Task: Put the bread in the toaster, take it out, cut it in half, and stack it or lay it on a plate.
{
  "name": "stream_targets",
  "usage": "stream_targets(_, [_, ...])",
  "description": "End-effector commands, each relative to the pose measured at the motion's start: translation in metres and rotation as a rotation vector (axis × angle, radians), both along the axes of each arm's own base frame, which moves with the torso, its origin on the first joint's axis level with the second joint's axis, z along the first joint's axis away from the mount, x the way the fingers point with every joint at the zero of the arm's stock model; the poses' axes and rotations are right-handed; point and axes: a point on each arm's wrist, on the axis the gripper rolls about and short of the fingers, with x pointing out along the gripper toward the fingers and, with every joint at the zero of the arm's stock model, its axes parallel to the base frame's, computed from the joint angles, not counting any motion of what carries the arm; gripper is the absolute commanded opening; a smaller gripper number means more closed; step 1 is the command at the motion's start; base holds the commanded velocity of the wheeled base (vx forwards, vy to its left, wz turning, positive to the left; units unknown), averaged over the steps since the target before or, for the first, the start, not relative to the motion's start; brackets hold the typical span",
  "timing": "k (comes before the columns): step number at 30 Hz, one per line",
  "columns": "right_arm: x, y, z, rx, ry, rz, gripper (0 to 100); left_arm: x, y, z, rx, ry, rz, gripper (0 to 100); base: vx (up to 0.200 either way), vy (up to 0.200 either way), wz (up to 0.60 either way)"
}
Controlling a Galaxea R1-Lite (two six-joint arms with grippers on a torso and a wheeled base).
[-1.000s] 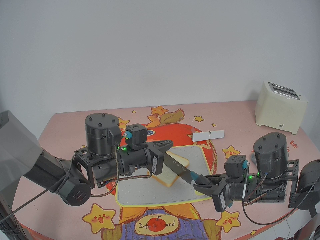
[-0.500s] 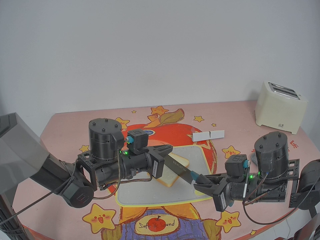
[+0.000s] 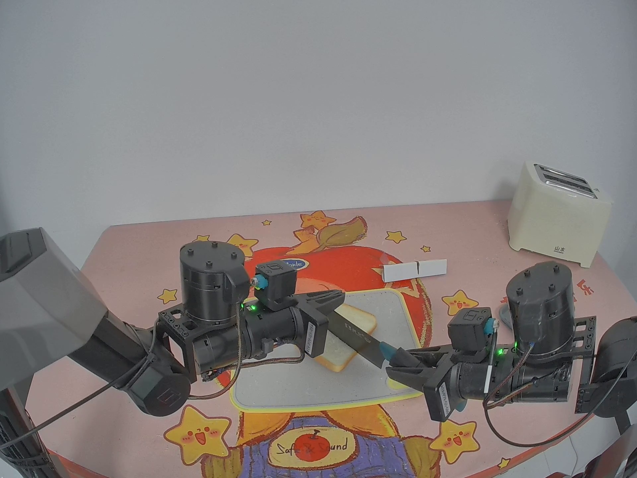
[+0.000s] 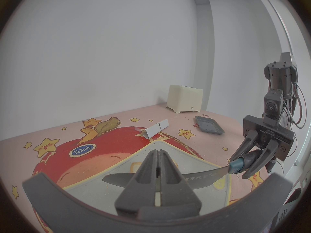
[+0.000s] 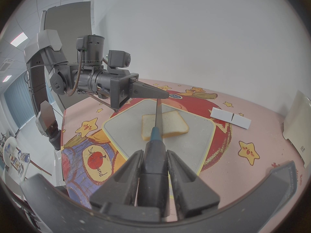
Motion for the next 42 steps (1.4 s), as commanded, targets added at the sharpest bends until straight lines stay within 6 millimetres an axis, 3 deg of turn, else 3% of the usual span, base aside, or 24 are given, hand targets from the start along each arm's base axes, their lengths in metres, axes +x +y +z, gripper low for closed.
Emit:
stream_targets(1, [0.0003,-0.0001,0.0008,0.004,-0.004,-0.001,0,0.0004,-0.0002,-0.0009,0.002,0.004,0.0,0,0.0,0.0,0.0])
stream_targets(42, [0.0021,-0.0017,0.0016,0.005,-0.007,-0.012,0,0.0018,-0.0004,0.0011,-0.005,-0.005,0.008,0,0.0,0.0,0.0])
